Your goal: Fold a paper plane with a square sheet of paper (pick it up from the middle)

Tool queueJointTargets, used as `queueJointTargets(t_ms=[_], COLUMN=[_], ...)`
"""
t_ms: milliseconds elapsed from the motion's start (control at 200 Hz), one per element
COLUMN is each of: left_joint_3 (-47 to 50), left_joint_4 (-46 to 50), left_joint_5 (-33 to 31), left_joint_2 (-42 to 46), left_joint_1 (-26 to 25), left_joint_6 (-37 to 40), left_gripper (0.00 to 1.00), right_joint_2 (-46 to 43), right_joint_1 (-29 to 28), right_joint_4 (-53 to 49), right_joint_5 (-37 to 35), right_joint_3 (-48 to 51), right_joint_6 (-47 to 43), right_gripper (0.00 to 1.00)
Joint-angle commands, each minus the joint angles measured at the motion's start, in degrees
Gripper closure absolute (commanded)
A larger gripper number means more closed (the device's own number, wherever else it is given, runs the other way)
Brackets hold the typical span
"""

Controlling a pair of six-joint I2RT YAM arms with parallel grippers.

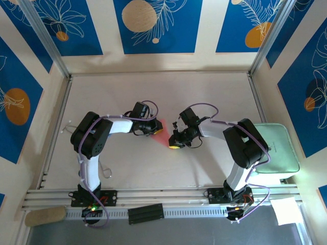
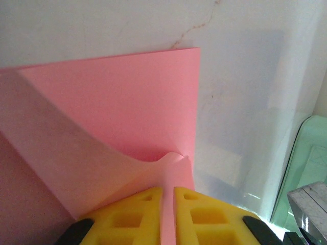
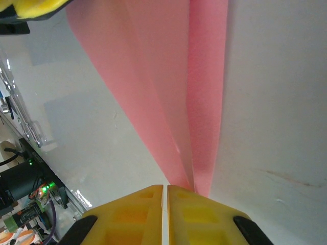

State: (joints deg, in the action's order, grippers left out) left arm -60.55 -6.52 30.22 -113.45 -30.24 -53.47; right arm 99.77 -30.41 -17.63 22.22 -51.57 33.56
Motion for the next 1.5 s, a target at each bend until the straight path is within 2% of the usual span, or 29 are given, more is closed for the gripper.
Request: queueJointTargets(t_ms=[0,480,755,1086,1491], left_joint_3=[-0.3,0.0,0.3,0.2,-1.2], left_joint_4=[2.6,2.7,2.9,2.8,2.7], left_joint_5=[-1.7,-1.8,-2.0,-1.7,-0.2], left_joint_2=[-1.2,-1.1,-0.7,-0.4,2.1], left_joint_1=[0.1,0.1,0.2,0.2,0.2], left_joint_6=[0.9,0.7,0.7,0.5,0.7], left_gripper=[0.85,0.85,0.85,0.85,0.85], right_joint_2=[1.4,3.9,-4.3,4.0,8.3], right_joint_1=[-0.4,-0.6,-0.2,-1.6,-1.8], right_joint_4=[-0.6,-0.6,0.3,-0.4,-2.6], right_joint_5=[-0.3,0.4,-1.8,-4.5,-6.6], right_joint_3=[1.1,1.6,-0.7,-7.2,-6.1], right_joint_6=[0.6,0.4,1.6,1.9,1.0], right_gripper=[0.88,0.88,0.87,0.88,0.88])
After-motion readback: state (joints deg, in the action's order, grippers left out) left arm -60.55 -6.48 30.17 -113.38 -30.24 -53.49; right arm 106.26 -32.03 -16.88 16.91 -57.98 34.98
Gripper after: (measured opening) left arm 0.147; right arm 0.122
